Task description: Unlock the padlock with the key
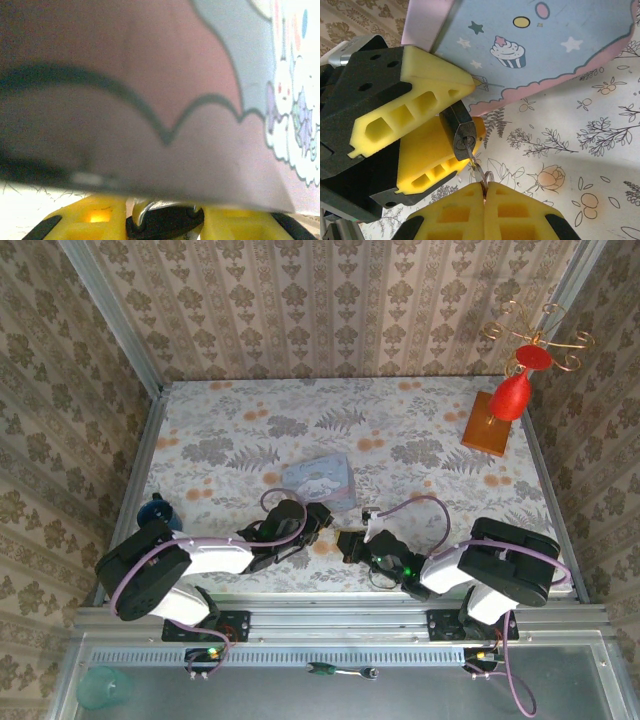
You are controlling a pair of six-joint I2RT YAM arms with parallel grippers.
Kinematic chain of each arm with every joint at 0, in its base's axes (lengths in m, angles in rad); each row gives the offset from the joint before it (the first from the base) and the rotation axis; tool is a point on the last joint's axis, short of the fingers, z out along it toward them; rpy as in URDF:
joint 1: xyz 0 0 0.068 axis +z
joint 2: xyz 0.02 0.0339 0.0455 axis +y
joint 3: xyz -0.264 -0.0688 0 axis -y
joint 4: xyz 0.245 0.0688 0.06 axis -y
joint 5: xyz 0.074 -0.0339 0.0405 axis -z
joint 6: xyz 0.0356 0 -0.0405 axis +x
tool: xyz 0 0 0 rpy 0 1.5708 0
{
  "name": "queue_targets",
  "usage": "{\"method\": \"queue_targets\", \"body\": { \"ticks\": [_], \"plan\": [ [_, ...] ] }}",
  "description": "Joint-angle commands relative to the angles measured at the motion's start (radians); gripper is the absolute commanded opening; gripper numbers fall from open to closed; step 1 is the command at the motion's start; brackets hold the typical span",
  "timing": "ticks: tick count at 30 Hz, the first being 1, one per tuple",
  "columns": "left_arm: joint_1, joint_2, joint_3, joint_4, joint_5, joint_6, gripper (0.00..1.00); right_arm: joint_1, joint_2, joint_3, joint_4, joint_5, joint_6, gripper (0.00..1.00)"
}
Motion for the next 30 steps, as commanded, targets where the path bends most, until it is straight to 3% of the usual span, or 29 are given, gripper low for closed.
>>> {"method": "queue_targets", "body": {
  "ticks": [1, 11, 30],
  "plan": [
    [-0.013, -0.031, 0.044, -0.008, 0.059, 0.029, 0.00, -0.009, 0.017, 0.037, 0.071, -0.029, 0.022, 0.00],
    [-0.019, -0.022, 0.033, -0.017, 0.081, 0.036, 0.00, -0.114, 0.092, 0.053, 0.168, -0.223, 0.130, 0.00],
    [-0.055, 0.009, 0.062, -0.009, 0.057, 0.054, 0.00, -0.142, 0.121, 0.075, 0.199, -0.277, 0.147, 0.00]
  ]
}}
